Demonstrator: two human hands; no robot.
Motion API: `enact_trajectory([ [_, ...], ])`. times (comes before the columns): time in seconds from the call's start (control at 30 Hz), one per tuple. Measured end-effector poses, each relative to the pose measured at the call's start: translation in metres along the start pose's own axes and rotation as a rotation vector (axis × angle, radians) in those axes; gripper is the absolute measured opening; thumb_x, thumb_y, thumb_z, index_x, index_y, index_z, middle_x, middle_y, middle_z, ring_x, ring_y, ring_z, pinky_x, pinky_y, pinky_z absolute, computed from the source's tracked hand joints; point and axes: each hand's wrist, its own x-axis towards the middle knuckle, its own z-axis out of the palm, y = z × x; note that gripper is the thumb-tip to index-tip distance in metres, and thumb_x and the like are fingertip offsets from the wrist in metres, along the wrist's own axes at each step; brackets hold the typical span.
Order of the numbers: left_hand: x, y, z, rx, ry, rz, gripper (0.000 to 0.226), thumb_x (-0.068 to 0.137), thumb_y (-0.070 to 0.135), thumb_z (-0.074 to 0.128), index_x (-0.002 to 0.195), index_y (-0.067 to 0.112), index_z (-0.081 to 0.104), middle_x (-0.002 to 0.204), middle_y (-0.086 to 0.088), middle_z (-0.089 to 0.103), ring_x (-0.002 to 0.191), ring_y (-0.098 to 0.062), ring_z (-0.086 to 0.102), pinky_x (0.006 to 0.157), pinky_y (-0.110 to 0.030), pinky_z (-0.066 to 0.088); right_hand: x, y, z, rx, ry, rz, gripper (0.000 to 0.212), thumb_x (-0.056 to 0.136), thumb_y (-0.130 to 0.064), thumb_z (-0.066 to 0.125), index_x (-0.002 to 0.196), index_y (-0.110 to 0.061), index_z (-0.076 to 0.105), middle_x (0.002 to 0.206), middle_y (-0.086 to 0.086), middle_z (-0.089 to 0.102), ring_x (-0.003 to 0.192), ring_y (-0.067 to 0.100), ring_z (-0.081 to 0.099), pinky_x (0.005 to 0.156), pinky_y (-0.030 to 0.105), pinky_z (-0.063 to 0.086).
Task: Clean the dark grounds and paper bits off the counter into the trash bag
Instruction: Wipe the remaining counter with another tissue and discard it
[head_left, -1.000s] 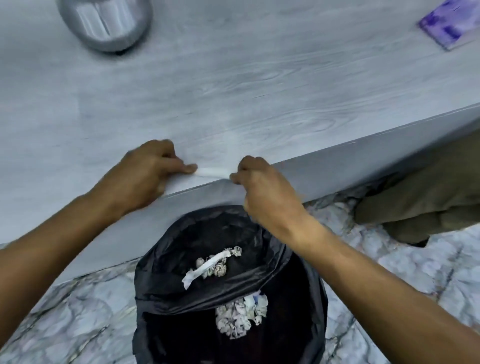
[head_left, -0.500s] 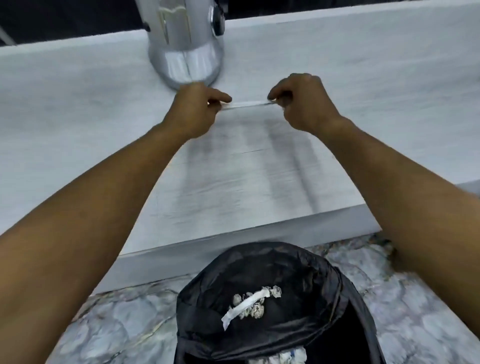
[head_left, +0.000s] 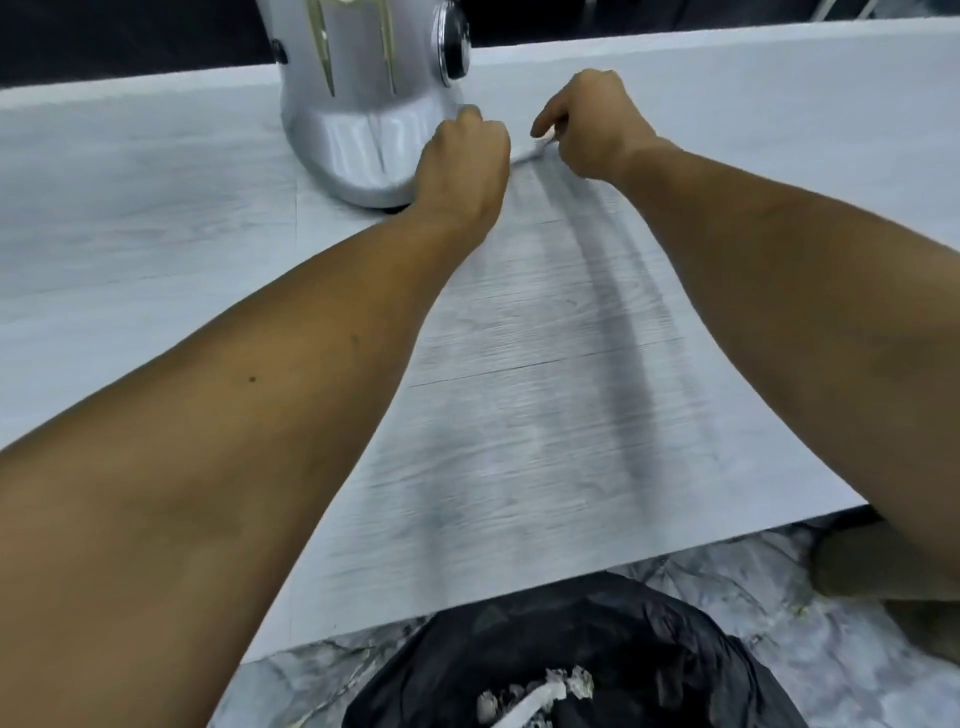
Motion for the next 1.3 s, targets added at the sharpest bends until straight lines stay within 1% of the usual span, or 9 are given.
enact_trajectory([
  [0.13, -0.001, 0.002, 0.013, 0.086, -0.065, 0.111, 0.029, 0.089, -0.014, 0.046, 0.112, -0.006, 0.062, 0.115, -0.023, 0.054, 0.104, -0.039, 0.056, 0.071, -0.038, 0.037, -0.006, 0.012, 0.013, 0.011, -0.034, -0.004, 0.044, 0.086, 0.009, 0.048, 0.110, -0.016, 0.075, 0.115, 0.005, 0.070, 0.104, 0.020, 0.065, 0.091, 0.019, 0.048],
  [0.27, -0.012, -0.017, 0.003, -0.067, -0.115, 0.128, 0.033, 0.099, 0.013, 0.052, 0.131, 0.011, 0.061, 0.123, -0.019, 0.052, 0.112, -0.040, 0.053, 0.087, -0.040, 0.045, -0.045, 0.021, 0.002, 0.003, -0.047, -0.073, 0.035, 0.091, 0.002, 0.052, 0.114, -0.013, 0.074, 0.119, 0.007, 0.066, 0.111, 0.024, 0.060, 0.097, 0.030, 0.049],
  [0.37, -0.054, -0.031, -0.009, -0.167, -0.222, 0.204, 0.039, 0.097, 0.032, 0.053, 0.133, 0.017, 0.061, 0.114, -0.013, 0.054, 0.106, -0.034, 0.053, 0.079, -0.031, 0.039, -0.104, 0.021, -0.007, 0.002, -0.064, -0.192, 0.031, 0.093, -0.014, 0.049, 0.109, -0.007, 0.075, 0.110, 0.013, 0.065, 0.102, 0.031, 0.061, 0.088, 0.040, 0.049],
  [0.5, -0.144, -0.014, -0.038, -0.296, -0.256, 0.178, 0.044, 0.086, 0.064, 0.046, 0.088, 0.022, 0.058, 0.087, 0.002, 0.052, 0.078, -0.022, 0.053, 0.062, -0.033, 0.035, -0.203, 0.016, -0.013, 0.068, -0.064, -0.276, 0.041, 0.094, -0.026, 0.043, 0.104, -0.005, 0.076, 0.102, 0.014, 0.065, 0.093, 0.035, 0.061, 0.079, 0.037, 0.049],
  [0.7, -0.295, 0.023, -0.076, -0.457, -0.353, 0.176, 0.049, 0.084, 0.065, 0.025, 0.099, 0.031, 0.058, 0.094, 0.017, 0.045, 0.076, -0.014, 0.047, 0.057, -0.022, 0.034, -0.341, 0.008, -0.037, 0.096, -0.110, -0.306, 0.035, 0.082, -0.001, 0.052, 0.107, -0.009, 0.075, 0.104, 0.006, 0.064, 0.094, 0.029, 0.061, 0.062, 0.041, 0.055],
  [0.8, -0.351, 0.025, -0.094, -0.407, -0.441, 0.170, 0.034, 0.090, 0.065, 0.050, 0.085, 0.031, 0.051, 0.083, 0.012, 0.049, 0.065, -0.011, 0.053, 0.055, -0.026, 0.036, -0.387, -0.007, -0.052, 0.130, -0.240, -0.361, 0.045, 0.070, 0.013, 0.060, 0.104, -0.012, 0.075, 0.100, 0.002, 0.062, 0.088, 0.024, 0.060, 0.053, 0.041, 0.053],
  [0.93, -0.381, 0.004, -0.110, -0.508, -0.625, 0.152, 0.019, 0.094, 0.027, 0.059, 0.110, 0.037, 0.062, 0.104, 0.015, 0.052, 0.086, -0.011, 0.056, 0.069, -0.022, 0.043, -0.402, -0.029, -0.059, 0.244, -0.368, -0.396, 0.045, 0.077, -0.004, 0.043, 0.103, -0.023, 0.075, 0.099, -0.009, 0.056, 0.085, 0.016, 0.061, 0.059, 0.034, 0.053],
  [1.1, -0.317, -0.071, -0.124, -0.434, -0.226, 0.074, 0.055, 0.090, -0.008, 0.057, 0.122, 0.035, 0.069, 0.100, 0.006, 0.055, 0.086, -0.010, 0.052, 0.068, -0.020, 0.040, -0.302, -0.077, -0.048, 0.297, -0.189, -0.409, 0.044, 0.080, 0.017, 0.060, 0.104, -0.016, 0.078, 0.098, 0.000, 0.061, 0.082, 0.018, 0.061, 0.069, 0.025, 0.046],
  [1.3, -0.218, -0.176, -0.098, -0.363, -0.050, -0.036, 0.037, 0.093, 0.003, 0.061, 0.117, 0.029, 0.072, 0.098, -0.001, 0.062, 0.091, -0.017, 0.060, 0.083, -0.020, 0.044, -0.158, -0.161, -0.008, 0.241, -0.114, -0.338, 0.049, 0.082, 0.014, 0.050, 0.112, -0.016, 0.075, 0.102, 0.002, 0.062, 0.096, 0.018, 0.059, 0.081, 0.022, 0.045],
])
